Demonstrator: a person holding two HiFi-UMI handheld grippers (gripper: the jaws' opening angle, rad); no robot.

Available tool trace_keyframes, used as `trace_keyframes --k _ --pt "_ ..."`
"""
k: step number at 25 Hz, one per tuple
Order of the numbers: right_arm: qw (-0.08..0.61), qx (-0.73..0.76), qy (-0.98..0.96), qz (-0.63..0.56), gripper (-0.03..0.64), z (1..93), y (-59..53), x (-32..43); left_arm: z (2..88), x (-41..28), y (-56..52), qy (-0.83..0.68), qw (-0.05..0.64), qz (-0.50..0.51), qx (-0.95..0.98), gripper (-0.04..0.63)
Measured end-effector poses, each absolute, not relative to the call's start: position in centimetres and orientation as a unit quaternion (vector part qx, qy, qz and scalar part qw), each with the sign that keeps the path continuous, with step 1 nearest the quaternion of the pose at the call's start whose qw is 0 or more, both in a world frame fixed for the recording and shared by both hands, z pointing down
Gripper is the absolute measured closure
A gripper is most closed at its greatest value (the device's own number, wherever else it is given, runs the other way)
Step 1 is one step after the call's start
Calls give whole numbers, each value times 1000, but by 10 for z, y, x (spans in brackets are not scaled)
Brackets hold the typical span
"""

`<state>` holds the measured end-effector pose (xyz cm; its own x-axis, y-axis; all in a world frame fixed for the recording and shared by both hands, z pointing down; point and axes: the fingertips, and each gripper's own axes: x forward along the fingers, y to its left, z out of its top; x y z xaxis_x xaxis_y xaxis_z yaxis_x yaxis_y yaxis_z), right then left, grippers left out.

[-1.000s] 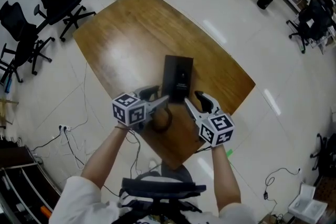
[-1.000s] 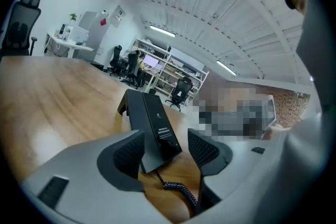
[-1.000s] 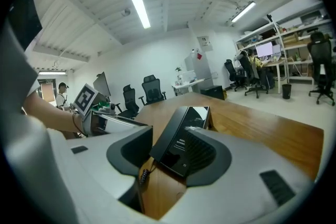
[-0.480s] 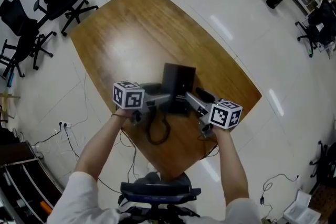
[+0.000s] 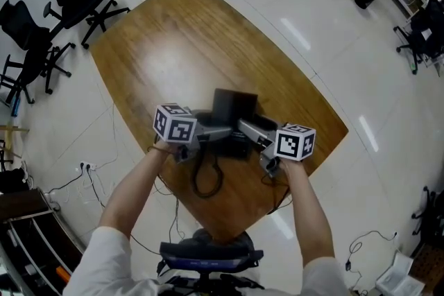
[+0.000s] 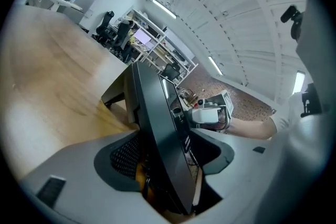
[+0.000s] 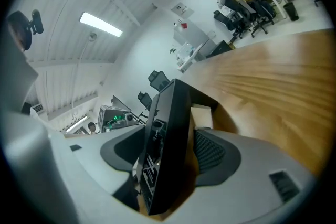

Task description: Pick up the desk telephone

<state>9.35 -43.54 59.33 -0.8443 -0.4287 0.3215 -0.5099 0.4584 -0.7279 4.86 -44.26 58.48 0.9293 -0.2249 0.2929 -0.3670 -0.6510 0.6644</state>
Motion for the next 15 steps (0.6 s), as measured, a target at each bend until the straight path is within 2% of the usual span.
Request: trace_keyframes --k 8,15 --pt "73 244 -862 439 331 593 -445 78 588 53 -446 -178 379 106 902 353" --pt "111 217 -843 480 343 601 -441 70 592 53 -446 -181 381 121 899 336"
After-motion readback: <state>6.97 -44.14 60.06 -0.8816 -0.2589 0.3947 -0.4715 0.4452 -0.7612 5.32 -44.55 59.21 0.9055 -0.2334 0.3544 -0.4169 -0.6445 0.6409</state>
